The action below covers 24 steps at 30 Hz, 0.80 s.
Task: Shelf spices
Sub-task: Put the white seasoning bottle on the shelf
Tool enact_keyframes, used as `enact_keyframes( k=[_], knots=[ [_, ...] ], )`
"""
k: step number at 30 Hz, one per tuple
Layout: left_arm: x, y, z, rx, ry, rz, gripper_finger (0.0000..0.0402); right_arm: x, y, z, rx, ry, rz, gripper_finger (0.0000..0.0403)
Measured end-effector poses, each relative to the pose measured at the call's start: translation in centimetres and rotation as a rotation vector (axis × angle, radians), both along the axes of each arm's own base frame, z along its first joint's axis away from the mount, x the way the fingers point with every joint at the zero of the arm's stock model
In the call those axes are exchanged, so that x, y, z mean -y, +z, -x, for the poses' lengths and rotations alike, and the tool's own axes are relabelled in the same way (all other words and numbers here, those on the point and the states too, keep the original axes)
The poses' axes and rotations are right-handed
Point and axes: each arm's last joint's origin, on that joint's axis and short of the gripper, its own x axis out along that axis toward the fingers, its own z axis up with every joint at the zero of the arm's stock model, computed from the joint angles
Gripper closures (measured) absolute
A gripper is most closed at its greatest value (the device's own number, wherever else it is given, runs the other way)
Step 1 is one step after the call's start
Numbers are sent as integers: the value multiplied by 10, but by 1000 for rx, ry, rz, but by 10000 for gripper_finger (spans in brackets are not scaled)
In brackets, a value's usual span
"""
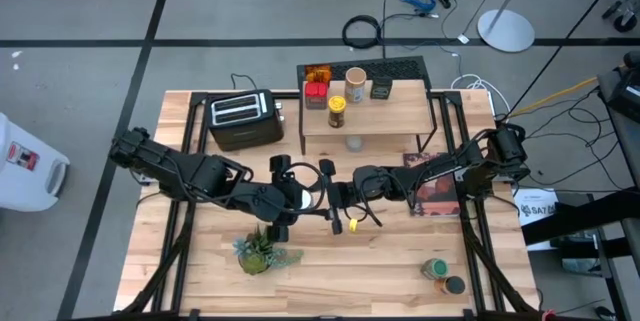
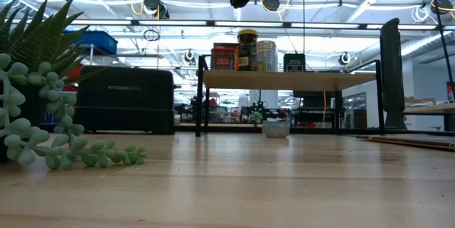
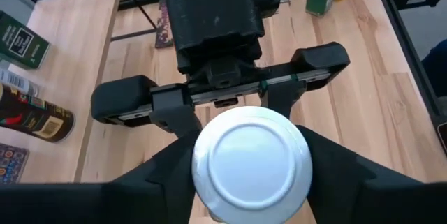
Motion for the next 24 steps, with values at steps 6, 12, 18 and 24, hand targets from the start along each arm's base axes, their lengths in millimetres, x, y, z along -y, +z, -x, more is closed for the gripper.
enact_keyframes(
  k=[6,12,18,24],
  knots=[
    [0,0,0,-1,-6,-6,192,0,0,0,0,1,1,213],
    [0,0,0,-2,-15,-17,190,0,0,0,-2,1,3,209],
    [-1,3,1,-3,-21,-26,190,0,1,0,-2,1,4,208],
    [-6,10,4,-15,-20,-55,190,2,5,2,-3,-44,20,204]
  ],
)
